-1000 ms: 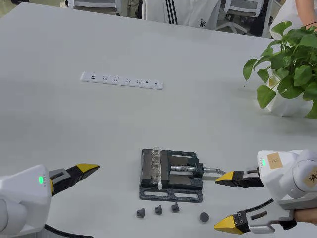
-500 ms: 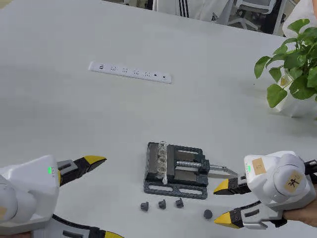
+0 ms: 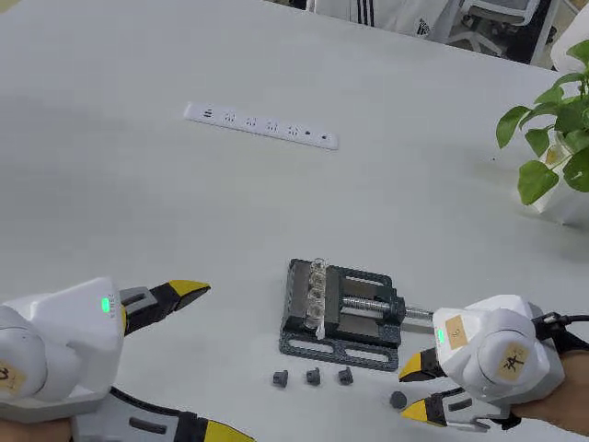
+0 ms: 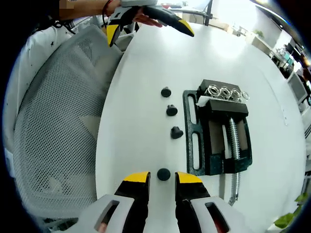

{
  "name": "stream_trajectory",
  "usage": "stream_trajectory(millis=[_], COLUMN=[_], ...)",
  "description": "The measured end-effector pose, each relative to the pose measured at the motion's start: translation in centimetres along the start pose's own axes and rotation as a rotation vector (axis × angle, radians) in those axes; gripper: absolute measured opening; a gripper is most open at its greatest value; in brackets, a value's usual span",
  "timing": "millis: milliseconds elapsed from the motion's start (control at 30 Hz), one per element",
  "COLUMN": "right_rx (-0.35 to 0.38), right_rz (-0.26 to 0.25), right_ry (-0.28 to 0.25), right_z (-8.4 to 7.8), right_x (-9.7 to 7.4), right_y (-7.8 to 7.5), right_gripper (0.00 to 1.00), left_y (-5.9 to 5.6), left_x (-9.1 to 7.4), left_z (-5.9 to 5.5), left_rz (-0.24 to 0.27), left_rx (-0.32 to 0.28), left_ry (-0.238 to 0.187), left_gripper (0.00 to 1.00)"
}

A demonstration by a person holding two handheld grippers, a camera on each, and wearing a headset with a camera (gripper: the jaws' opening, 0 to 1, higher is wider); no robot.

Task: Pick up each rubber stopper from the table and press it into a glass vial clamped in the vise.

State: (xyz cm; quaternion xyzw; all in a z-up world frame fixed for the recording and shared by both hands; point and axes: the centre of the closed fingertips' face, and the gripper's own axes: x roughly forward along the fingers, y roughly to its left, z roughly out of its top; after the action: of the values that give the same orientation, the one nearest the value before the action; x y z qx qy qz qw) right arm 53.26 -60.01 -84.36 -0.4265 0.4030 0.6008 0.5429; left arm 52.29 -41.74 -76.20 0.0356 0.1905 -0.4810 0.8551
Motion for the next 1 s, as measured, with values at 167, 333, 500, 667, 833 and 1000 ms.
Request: stream_trajectory(millis=[167, 333, 500, 667, 833, 1000], right_rx=[-0.03, -0.042, -0.052, -0.054, -0.058, -0.062], right_rz=[0.004, 0.003, 0.009, 0.01, 0.011, 0.012], right_ry=[0.029, 0.039, 0.054, 0.058, 0.059, 0.062], right_z=[-0.39, -0.35, -0.57, -0.7, -0.64, -0.65], right_x=[0.5, 0.68, 0.8, 0.91, 0.94, 0.94], right_y=[-0.04, -0.15, -0.12, -0.15, -0.18, -0.18], right_gripper=[0.15, 0.13, 0.12, 0.11, 0.09, 0.08], left_y=[0.08, 0.19, 0.27, 0.25, 0.19, 0.27], left_x=[0.0, -0.01, -0.01, 0.04, 0.09, 0.05], left_z=[0.04, 0.09, 0.18, 0.2, 0.11, 0.09], left_rz=[0.002, 0.005, 0.005, 0.003, 0.001, 0.003], left_rx=[-0.004, -0.007, -0.009, -0.008, -0.01, -0.011], left_ry=[-0.005, -0.009, -0.012, -0.014, -0.013, -0.013], left_gripper=[0.98, 0.98, 0.98, 0.98, 0.98, 0.98])
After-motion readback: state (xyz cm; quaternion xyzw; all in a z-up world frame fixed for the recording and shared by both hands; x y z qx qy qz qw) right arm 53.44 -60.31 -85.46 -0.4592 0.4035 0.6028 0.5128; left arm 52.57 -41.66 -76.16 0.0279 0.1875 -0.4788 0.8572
